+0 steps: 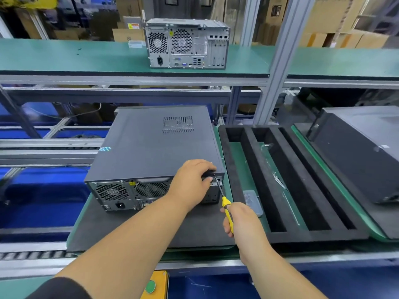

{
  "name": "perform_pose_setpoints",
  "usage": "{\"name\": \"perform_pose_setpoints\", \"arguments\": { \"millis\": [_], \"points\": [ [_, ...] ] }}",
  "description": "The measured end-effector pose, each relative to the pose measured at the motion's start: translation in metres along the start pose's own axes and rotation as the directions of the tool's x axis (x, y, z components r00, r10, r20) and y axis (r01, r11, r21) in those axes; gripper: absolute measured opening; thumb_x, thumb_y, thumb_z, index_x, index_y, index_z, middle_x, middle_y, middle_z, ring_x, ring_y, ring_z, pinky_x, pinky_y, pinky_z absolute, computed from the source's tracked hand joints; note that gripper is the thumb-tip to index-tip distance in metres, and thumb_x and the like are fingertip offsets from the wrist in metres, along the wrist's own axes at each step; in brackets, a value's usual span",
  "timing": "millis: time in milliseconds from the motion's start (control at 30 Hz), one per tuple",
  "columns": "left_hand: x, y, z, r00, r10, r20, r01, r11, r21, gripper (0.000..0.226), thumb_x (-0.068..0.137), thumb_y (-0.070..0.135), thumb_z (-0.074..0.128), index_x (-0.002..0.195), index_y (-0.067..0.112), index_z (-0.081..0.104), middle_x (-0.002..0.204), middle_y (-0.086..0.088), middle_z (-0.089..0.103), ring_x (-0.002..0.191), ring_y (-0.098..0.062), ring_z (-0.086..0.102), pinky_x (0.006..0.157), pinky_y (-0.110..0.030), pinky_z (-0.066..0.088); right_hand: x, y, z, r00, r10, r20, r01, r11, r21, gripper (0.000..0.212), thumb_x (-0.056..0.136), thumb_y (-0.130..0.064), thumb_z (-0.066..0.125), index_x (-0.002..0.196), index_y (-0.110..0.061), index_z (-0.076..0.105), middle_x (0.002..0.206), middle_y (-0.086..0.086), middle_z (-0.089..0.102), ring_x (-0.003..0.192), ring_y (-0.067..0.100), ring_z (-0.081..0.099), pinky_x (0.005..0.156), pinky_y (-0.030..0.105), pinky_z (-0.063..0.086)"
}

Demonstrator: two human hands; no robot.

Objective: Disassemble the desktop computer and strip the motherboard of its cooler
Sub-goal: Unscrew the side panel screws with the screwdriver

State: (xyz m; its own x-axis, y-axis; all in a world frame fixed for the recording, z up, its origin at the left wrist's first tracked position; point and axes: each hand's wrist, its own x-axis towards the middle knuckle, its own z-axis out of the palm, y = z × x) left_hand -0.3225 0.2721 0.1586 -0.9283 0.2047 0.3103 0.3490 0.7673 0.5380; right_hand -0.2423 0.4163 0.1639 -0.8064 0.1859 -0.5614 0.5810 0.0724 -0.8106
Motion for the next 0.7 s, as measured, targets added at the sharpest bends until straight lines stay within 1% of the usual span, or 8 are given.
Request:
{"name": "perform_pose_setpoints", "arguments": {
  "millis": [133,267,433,567,700],
  "points": [
    [0.0013,0.0008,0.0011,0.999,-0.039,-0.035,0.036,0.997,-0.063,0.026,0.088,0.014,0.066,0.112,0.023,0.071,0.117,0.011,0.066,0.115,-0.011,0.051,0.101,-0.027,0.04,0.0016,-0.0026,-0.003,1.0,-0.001,-0.002,0.001,1.0,0.004,0.025,0.095,-0.014,0.038,0.089,-0.012,0.063,0.043,0.002,0.049,0.049,0.018,0.042,0.052,0.026,0.034],
    [0.0006,0.0014,0.0027,0.997,-0.071,-0.044,0.067,0.994,-0.091,0.027,0.088,0.013,0.066,0.112,0.023,0.071,0.119,0.012,0.066,0.117,-0.008,0.05,0.103,-0.026,0.04,0.0025,-0.0031,-0.0028,1.0,-0.009,0.006,0.009,1.0,-0.003,0.026,0.094,-0.014,0.038,0.088,-0.012,0.064,0.043,0.003,0.049,0.045,0.017,0.041,0.05,0.026,0.033],
    [0.0008,0.0027,0.0045,0.994,-0.094,-0.064,0.088,0.992,-0.087,0.027,0.09,0.012,0.065,0.112,0.025,0.072,0.12,0.014,0.066,0.117,-0.006,0.051,0.103,-0.023,0.038,0.0056,-0.0046,-0.0008,0.999,0.035,0.007,-0.035,0.999,-0.03,0.026,0.094,-0.016,0.039,0.085,-0.014,0.063,0.041,0.003,0.048,0.045,0.017,0.042,0.051,0.026,0.035],
    [0.0015,0.0044,0.0065,0.991,-0.104,-0.082,0.098,0.992,-0.078,0.025,0.089,0.014,0.065,0.111,0.025,0.072,0.118,0.014,0.066,0.115,-0.007,0.052,0.102,-0.024,0.039,0.0062,-0.005,-0.0013,0.999,0.041,0.004,-0.041,0.999,-0.006,0.026,0.094,-0.016,0.039,0.087,-0.013,0.063,0.042,0.003,0.048,0.043,0.016,0.041,0.046,0.024,0.033],
    [0.0022,0.0049,0.0077,0.99,-0.105,-0.098,0.098,0.992,-0.077,0.024,0.089,0.016,0.067,0.109,0.026,0.072,0.116,0.015,0.067,0.114,-0.007,0.053,0.101,-0.028,0.042,0.0086,-0.007,-0.0005,0.997,0.082,0.009,-0.082,0.997,0.008,0.027,0.097,-0.016,0.039,0.086,-0.012,0.063,0.041,0.004,0.047,0.041,0.016,0.039,0.044,0.023,0.031]
  ]
}}
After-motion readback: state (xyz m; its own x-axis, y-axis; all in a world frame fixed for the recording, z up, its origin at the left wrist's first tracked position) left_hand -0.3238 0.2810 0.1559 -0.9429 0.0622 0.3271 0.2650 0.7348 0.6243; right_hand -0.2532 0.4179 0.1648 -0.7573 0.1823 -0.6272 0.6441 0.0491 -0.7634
